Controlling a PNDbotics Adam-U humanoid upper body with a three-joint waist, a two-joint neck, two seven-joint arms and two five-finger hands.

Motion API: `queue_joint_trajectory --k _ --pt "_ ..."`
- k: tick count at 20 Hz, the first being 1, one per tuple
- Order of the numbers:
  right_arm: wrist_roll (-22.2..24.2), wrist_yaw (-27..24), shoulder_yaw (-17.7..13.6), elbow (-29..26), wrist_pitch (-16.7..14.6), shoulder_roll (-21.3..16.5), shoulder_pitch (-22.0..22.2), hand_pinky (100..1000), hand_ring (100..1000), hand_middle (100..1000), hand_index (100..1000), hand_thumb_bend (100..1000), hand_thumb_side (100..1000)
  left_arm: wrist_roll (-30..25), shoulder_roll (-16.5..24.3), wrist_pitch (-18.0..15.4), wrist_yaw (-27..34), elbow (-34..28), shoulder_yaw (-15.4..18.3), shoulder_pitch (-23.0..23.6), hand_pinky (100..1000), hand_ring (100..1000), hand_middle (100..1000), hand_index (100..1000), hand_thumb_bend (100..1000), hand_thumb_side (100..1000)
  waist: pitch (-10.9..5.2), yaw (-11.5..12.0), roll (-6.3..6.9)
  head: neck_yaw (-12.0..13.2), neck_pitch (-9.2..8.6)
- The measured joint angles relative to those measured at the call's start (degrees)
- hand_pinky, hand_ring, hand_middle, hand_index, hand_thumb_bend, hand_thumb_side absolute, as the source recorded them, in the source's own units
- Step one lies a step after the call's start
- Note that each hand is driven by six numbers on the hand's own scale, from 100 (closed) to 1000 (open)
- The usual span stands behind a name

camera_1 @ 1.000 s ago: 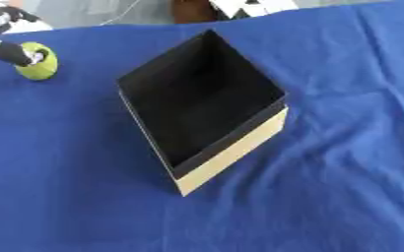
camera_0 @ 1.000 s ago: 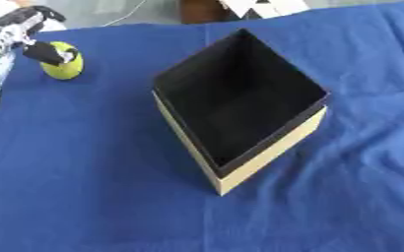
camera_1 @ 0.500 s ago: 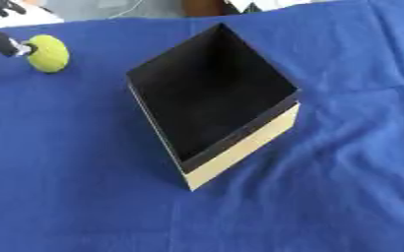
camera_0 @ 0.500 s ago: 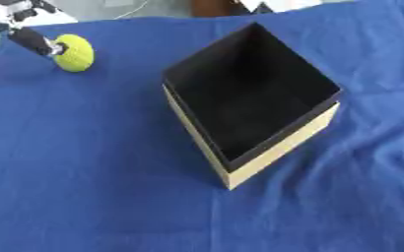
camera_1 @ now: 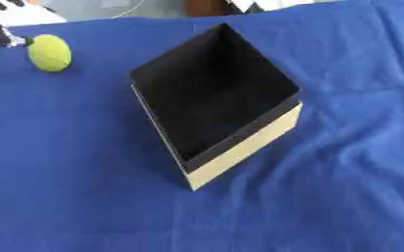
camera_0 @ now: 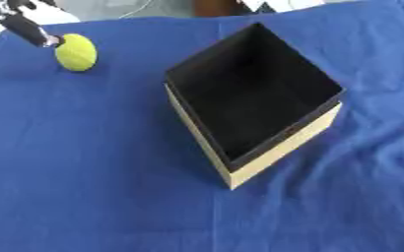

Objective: Pick up objects on the table and place them in the box.

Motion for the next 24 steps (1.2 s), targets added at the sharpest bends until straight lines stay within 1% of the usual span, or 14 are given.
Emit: queue_joint_trajectory --k 5,9,10,11,13,15,18,19,20,22,24 --pt "0.0 -0.3 0.0 0.0 -0.1 0.0 -0.6 869 863 764 871 100 183 -0.9 0.0 0.5 -0.4 0.1 0.4 0.3 987 1000 1000 944 315 102 0.0 -1.0 0.29 0.8 -0.94" --pt "0.1 -0.6 0.0 0.0 -0.2 0.0 -0.7 869 863 764 871 100 183 -1.0 0.0 0.6 -0.7 0.2 0.7 0.4 987 1000 1000 944 315 102 0.0 -1.1 0.29 1.1 -1.3" --pt "0.1 -0.6 0.0 0.0 -0.2 0.0 -0.7 870 862 761 872 100 170 -1.0 0.0 0.6 -0.8 0.3 0.7 0.4 981 1000 1000 944 322 104 0.0 -1.1 0.29 1.2 -1.31" --pt "0.1 -0.6 0.0 0.0 -0.2 0.0 -0.7 870 861 760 872 100 197 -0.9 0.0 0.6 -0.8 0.3 0.7 0.4 972 1000 1000 944 317 102 0.06 -1.1 0.29 1.2 -1.36" --pt "0.0 -0.9 0.0 0.0 -0.2 0.0 -1.0 870 861 759 872 100 199 -0.7 0.1 0.9 -0.8 0.5 0.9 0.5 977 1000 1000 944 300 103 0.39 -1.6 0.29 1.2 -1.83" --pt "0.0 -1.1 0.0 0.0 -0.3 0.0 -1.2 870 861 758 872 100 201 -0.4 0.1 1.2 -0.9 0.6 1.0 0.5 973 1000 1000 944 299 103 1.07 -1.7 0.29 1.2 -2.17" --pt "0.0 -1.4 0.0 0.0 -0.3 0.0 -1.3 870 861 756 872 100 210 -0.2 0.1 1.6 -1.1 0.9 1.1 0.5 943 1000 1000 936 279 100 1.43 -1.7 0.29 1.2 -2.25" --pt "0.0 -1.5 0.0 0.0 -0.3 0.0 -1.4 870 861 756 873 100 179 -0.2 0.1 1.6 -1.1 1.0 1.1 0.5 932 1000 1000 933 317 100 1.52 -1.6 0.29 1.2 -2.25" --pt "0.0 -1.5 0.0 0.0 -0.3 0.0 -1.5 870 861 756 873 100 216 -0.2 0.1 1.7 -1.1 1.1 1.1 0.5 927 1000 1000 933 281 100 1.63 -1.6 0.29 1.2 -2.24" --pt "0.0 -1.7 0.0 0.0 -0.3 0.0 -1.7 870 861 755 873 100 221 -0.4 0.1 1.8 -0.8 1.2 1.1 0.5 916 1000 1000 931 288 106 1.83 -1.5 0.29 1.2 -2.23" --pt "0.0 -2.0 0.0 0.0 -0.3 0.0 -1.7 870 861 754 873 100 222 -0.5 0.1 1.9 -0.5 1.2 1.1 0.5 911 1000 1000 931 276 109 1.93 -1.5 0.29 1.3 -2.23"
